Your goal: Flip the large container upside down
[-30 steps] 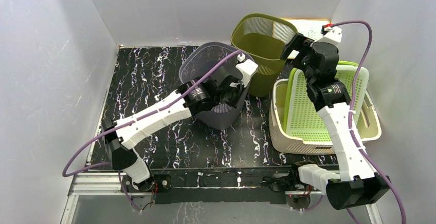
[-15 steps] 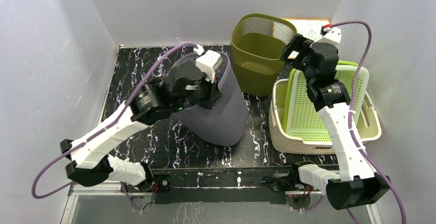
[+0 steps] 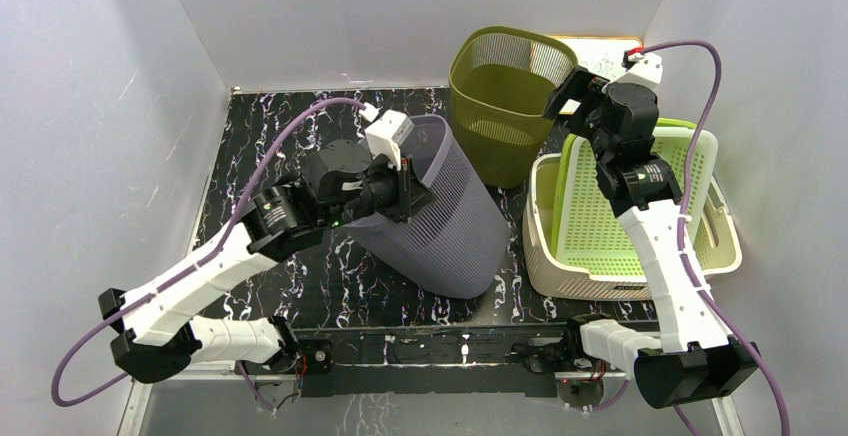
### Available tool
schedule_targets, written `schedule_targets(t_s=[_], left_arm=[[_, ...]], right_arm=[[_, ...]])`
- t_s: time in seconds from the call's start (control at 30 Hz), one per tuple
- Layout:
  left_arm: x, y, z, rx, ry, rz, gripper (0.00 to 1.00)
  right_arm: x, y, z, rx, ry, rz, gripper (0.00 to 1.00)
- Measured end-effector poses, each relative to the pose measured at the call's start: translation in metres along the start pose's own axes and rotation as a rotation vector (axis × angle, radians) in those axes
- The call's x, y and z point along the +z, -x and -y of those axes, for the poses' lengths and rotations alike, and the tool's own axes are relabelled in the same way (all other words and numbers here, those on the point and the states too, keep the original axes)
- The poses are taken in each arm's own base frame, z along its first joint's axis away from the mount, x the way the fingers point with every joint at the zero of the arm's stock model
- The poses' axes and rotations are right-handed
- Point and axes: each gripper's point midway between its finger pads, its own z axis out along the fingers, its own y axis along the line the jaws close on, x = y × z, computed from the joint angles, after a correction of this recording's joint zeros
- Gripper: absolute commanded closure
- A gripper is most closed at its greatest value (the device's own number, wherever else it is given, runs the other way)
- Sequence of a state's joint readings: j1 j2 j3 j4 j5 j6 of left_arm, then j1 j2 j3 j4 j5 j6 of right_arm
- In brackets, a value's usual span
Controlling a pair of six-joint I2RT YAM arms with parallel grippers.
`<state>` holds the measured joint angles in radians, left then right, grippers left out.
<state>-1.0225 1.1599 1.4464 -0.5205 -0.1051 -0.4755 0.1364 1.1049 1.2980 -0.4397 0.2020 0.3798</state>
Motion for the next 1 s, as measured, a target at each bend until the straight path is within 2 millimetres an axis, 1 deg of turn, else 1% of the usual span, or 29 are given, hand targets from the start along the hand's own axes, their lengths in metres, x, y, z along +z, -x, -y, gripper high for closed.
schedule_targets(t_s=[0.03,0.07,0.1,0.17,0.33,0.47,0.63,0.7,0.83,1.0], left_arm=[[0.006,-0.006,-0.002,-0.018,-0.009,-0.016,1.00],[0.011,-0.007,-0.001,-0.039,-0.027,-0.020,1.00],[0.015,-0.004,0.000,-0.057,-0.050,-0.011,1.00],[0.021,0.001,-0.004,-0.095,-0.074,0.001,1.00],[0.032,0.015,-0.028,-0.180,-0.109,0.053,1.00],[0.031,0.023,-0.054,-0.250,-0.113,0.096,1.00],[0.022,0.021,-0.101,-0.348,-0.095,0.150,1.00],[0.020,0.013,-0.124,-0.403,-0.095,0.165,1.00],[0.019,-0.002,-0.159,-0.499,-0.087,0.179,1.00],[0.014,-0.014,-0.181,-0.578,-0.128,0.199,1.00]], right_arm=[[0.000,0.000,0.000,0.000,0.002,-0.002,0.02],[0.000,-0.001,-0.001,0.000,0.003,-0.002,0.02],[0.000,-0.001,-0.001,0.000,0.006,-0.004,0.02],[0.000,-0.001,-0.001,0.000,0.009,-0.007,0.02],[-0.001,-0.003,-0.002,-0.001,0.014,-0.012,0.02],[-0.001,-0.002,-0.003,0.003,0.019,-0.011,0.02],[-0.004,-0.001,-0.007,0.015,0.037,-0.011,0.02],[-0.005,-0.001,-0.008,0.016,0.044,-0.010,0.02],[-0.007,-0.001,-0.008,0.017,0.047,-0.010,0.02],[-0.008,-0.004,-0.007,0.017,0.051,-0.013,0.02]])
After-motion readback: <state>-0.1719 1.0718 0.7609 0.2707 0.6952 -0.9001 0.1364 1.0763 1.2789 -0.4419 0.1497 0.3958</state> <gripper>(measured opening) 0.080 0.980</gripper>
